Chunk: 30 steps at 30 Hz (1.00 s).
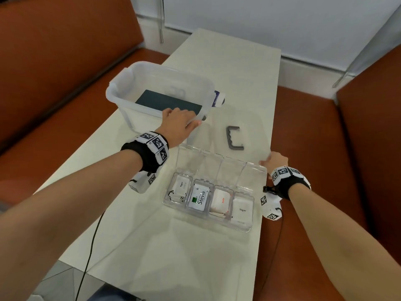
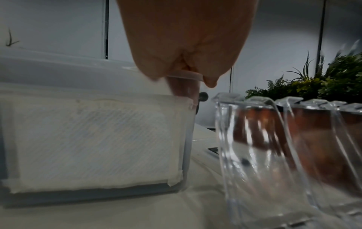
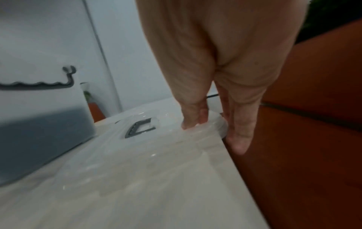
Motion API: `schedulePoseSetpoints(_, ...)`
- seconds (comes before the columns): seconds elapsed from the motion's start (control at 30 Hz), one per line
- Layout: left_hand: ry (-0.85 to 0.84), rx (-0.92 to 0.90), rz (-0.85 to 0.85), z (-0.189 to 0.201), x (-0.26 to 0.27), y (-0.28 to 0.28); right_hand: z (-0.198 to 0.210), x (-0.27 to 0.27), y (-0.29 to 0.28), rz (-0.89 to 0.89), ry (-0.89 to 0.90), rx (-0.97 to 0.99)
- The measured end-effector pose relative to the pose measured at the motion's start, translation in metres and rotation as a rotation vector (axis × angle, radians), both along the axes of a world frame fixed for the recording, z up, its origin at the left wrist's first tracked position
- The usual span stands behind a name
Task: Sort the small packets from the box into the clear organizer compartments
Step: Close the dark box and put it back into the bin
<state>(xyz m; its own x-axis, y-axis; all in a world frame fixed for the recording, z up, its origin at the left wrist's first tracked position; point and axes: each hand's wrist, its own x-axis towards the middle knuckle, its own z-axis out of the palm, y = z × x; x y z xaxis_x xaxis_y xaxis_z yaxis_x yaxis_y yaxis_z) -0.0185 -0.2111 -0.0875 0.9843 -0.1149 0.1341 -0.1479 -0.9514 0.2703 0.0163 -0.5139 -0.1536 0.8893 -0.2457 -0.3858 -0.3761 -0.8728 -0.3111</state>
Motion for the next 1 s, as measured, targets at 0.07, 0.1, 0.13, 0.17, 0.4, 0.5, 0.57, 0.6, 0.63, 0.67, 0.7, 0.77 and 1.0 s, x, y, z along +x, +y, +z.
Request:
schedulePoseSetpoints(0.07, -0.004, 0.006, -0.001, -0.001, 0.000, 0.001, -0.005, -0.003, -0.007, -0.231, -0.034, 0.115)
schedulePoseSetpoints(0.1, -0.007, 0.006, -0.001, -0.002, 0.000, 0.001, -0.006, -0.006, -0.012, -0.335, -0.039, 0.185)
schedulePoseSetpoints(0.13, -0.009, 0.006, -0.003, -0.002, 0.001, 0.000, -0.006, -0.009, -0.016, -0.404, -0.035, 0.256)
schedulePoseSetpoints(0.17, -0.007, 0.005, -0.005, -0.002, 0.001, 0.000, -0.004, -0.010, -0.020, -0.439, -0.026, 0.319)
schedulePoseSetpoints(0.4, 0.011, 0.007, -0.023, -0.002, 0.004, 0.002, 0.046, 0.001, -0.038, -0.507, -0.118, 0.477)
schedulePoseSetpoints(0.5, 0.025, 0.000, -0.032, -0.002, 0.004, 0.002, 0.077, 0.004, -0.043, -0.495, -0.198, 0.533)
schedulePoseSetpoints(0.57, 0.035, 0.000, -0.041, 0.000, 0.004, 0.002, 0.099, 0.006, -0.046, -0.490, -0.298, 0.581)
schedulePoseSetpoints(0.6, 0.039, 0.004, -0.042, 0.001, 0.004, 0.002, 0.110, 0.007, -0.047, -0.483, -0.353, 0.593)
schedulePoseSetpoints(0.63, 0.046, 0.010, -0.040, 0.003, 0.004, 0.002, 0.124, 0.005, -0.047, -0.478, -0.415, 0.601)
schedulePoseSetpoints(0.67, 0.055, 0.016, -0.034, 0.005, 0.004, 0.002, 0.135, 0.004, -0.048, -0.479, -0.487, 0.613)
schedulePoseSetpoints(0.7, 0.065, 0.016, -0.028, 0.007, 0.004, 0.001, 0.148, 0.002, -0.047, -0.487, -0.555, 0.637)
schedulePoseSetpoints(0.77, 0.082, -0.037, -0.028, 0.011, 0.004, 0.000, 0.171, -0.002, -0.044, -0.507, -0.675, 0.706)
schedulePoseSetpoints(1.0, -0.015, -0.839, 0.035, 0.056, 0.011, 0.033, 0.210, -0.023, 0.013, -0.301, -0.712, 0.919)
